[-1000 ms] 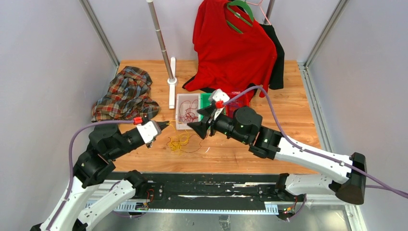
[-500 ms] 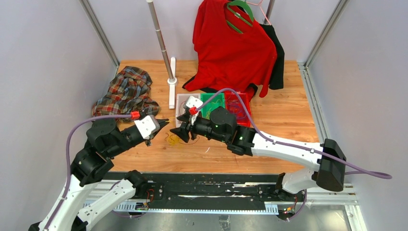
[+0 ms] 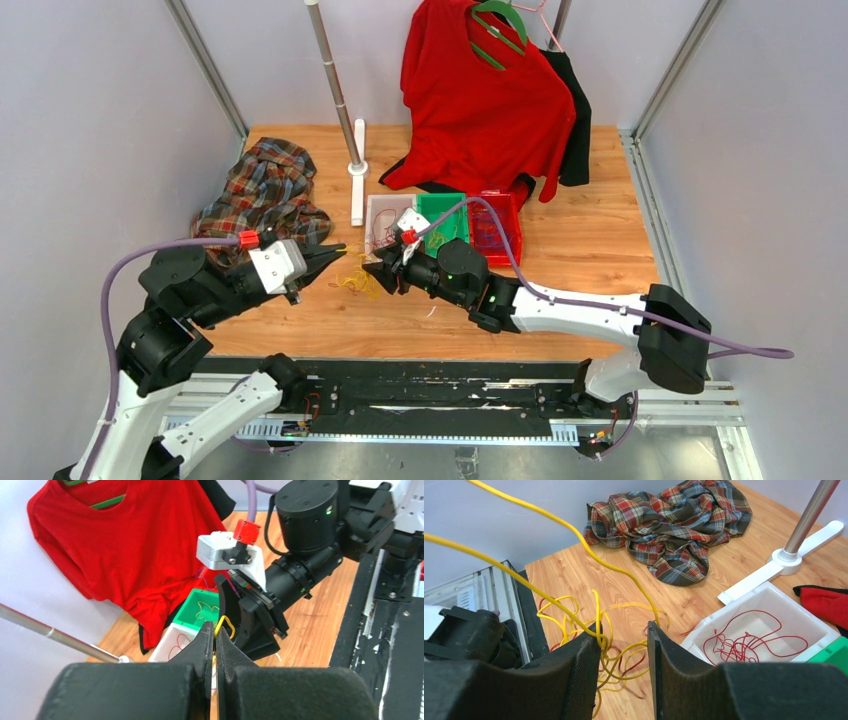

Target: Untangle the cables

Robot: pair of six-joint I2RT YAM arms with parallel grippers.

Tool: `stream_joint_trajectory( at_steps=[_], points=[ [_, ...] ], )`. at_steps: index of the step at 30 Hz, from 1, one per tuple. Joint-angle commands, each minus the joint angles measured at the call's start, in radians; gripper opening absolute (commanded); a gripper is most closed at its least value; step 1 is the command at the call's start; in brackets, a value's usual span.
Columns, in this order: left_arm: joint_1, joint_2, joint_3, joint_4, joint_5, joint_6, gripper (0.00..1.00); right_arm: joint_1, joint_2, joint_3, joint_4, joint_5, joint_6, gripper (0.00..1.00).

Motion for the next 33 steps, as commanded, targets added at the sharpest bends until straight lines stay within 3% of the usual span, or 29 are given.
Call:
stream_joint_trajectory(
  at_steps=[1, 19, 24, 28, 33],
  points=[
    [0.000, 0.014, 0.050, -0.020, 0.084, -0.025, 0.00, -0.015, -0.004, -0.019, 0.086, 0.032, 0.033, 0.39],
    [0.000, 0.115, 0.311, -0.017, 0.036, 0.156, 0.00, -0.015, 0.015, -0.170, 0.097, 0.119, 0.086, 0.41],
    [0.000, 0.146, 0.378, 0.006, -0.073, 0.202, 0.01, -0.016, 0.013, -0.227, 0.091, 0.145, 0.109, 0.41],
    [0.000, 0.169, 0.398, 0.107, -0.281, 0.183, 0.00, -0.016, 0.001, -0.263, 0.094, 0.156, 0.129, 0.40],
    [0.000, 0.145, 0.361, 0.146, -0.265, 0.205, 0.00, -0.016, -0.037, -0.273, 0.038, 0.174, 0.130, 0.37]
  ],
)
